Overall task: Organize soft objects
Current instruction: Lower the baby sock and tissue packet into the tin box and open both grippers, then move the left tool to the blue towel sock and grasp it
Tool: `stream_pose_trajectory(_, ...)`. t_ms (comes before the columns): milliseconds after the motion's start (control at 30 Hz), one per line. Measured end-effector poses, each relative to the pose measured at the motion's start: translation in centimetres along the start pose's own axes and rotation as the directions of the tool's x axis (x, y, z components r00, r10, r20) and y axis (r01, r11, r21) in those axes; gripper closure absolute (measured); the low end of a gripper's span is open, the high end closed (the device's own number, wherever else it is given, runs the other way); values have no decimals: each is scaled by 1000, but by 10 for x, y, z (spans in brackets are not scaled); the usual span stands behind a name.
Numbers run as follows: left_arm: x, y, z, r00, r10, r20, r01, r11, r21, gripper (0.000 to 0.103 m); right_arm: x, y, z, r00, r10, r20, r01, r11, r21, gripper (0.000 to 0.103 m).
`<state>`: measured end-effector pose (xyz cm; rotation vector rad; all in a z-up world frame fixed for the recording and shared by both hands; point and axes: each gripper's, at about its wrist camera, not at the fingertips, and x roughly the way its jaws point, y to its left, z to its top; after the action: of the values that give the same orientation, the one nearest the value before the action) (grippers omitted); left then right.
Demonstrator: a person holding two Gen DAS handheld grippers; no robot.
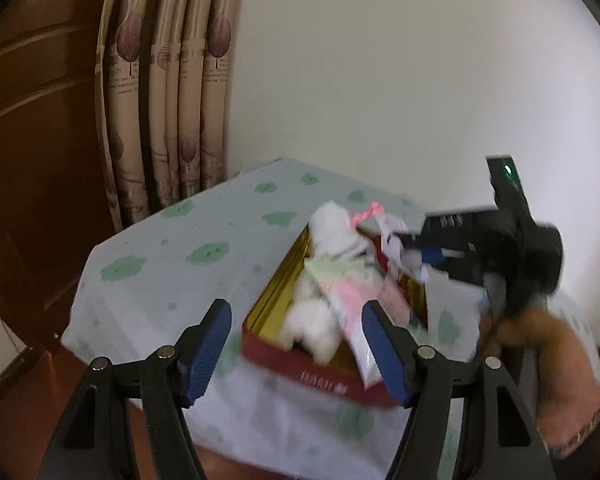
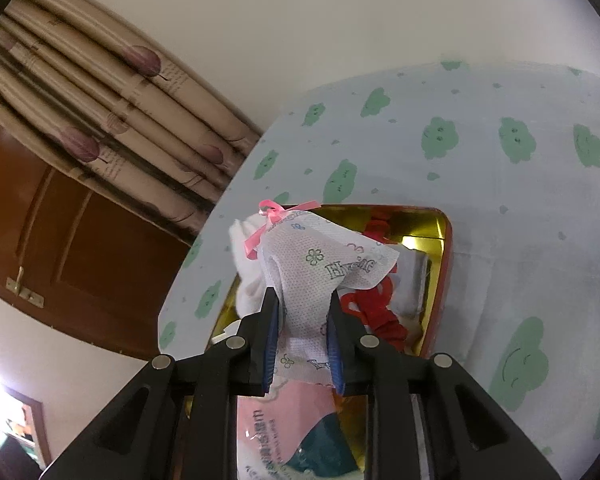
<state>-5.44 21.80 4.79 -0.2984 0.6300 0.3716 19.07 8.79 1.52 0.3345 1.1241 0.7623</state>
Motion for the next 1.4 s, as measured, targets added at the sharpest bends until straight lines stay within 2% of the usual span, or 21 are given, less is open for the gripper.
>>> stream_pose_trajectory(167, 4, 12, -6, 999, -23, -37, 21, 999, -47, 33, 6, -4, 0, 1000, -27, 6, 27, 1000, 17, 78)
stream_pose_trajectory(267, 10, 10, -12, 998, -15, -69, 13, 999, -37, 34, 8, -4, -1, 999, -32, -5, 32, 999, 5, 67)
stream_pose_trajectory(300, 12, 9, -13, 997, -14, -82, 11, 999, -35, 34, 8, -4, -2, 999, -37, -3, 37, 999, 3, 54)
stream_pose_trajectory(333, 13, 9, -13, 996, -19, -87, 16, 999, -38, 34, 6, -3, -2, 999, -36, 5, 36, 999, 1, 33)
stream_pose_trajectory(400, 11, 7, -16, 996, -22, -85, 20, 999, -34, 34, 1, -3, -2, 999, -44, 31, 44, 999, -1, 21)
stream_pose_trajectory(567, 10, 7, -16, 998, -5, -67, 3, 1000, -25, 34, -16, 0, -4, 996, -57, 67, 60, 998, -32, 21)
stream_pose_trajectory(700, 7, 6, -18, 999, 8, -35, -8, 1000, 9, 34, -63, -17, -25, 983, -51, 175, 61, 997, -52, 20)
stream_pose_trajectory(800, 5, -1, -19, 998, -44, -46, 45, 998, 42, 34, -93, -50, -49, 974, -103, 202, 111, 993, -27, 17)
stream_pose_trajectory(867, 1, -8, -19, 996, -73, -46, 76, 995, 65, 34, -113, -80, -69, 959, -194, 205, 200, 980, -11, 16)
stream_pose_trajectory(900, -1, -13, -20, 994, -96, -50, 99, 992, 83, 34, -125, -96, -79, 946, -250, 206, 257, 966, -6, 16)
stream_pose_trajectory(967, -4, -26, -20, 985, -154, -78, 163, 979, 122, 34, -148, -129, -99, 904, -375, 205, 382, 924, 7, 16)
stream_pose_trajectory(1000, -4, -32, -21, 981, -174, -91, 185, 973, 134, 33, -163, -150, -112, 867, -456, 201, 462, 887, 20, 16)
stream_pose_trajectory(1100, -8, -54, -27, 975, -191, -118, 212, 955, 206, 34, -196, -189, -134, 786, -586, 197, 589, 807, 51, 16)
stream_pose_trajectory(1133, -9, -61, -29, 975, -185, -123, 209, 951, 228, 34, -208, -202, -141, 746, -637, 195, 640, 767, 56, 13)
stream_pose_trajectory(1200, -10, -75, -33, 973, -183, -138, 214, 942, 258, 34, -228, -224, -150, 683, -705, 192, 708, 703, 65, 9)
stream_pose_trajectory(1333, -8, -101, -41, 959, -213, -187, 259, 926, 275, 34, -254, -261, -156, 626, -761, 168, 757, 645, 105, 7)
stream_pose_trajectory(1400, -3, -114, -44, 951, -224, -211, 278, 920, 276, 34, -262, -276, -157, 634, -758, 154, 747, 652, 133, 7)
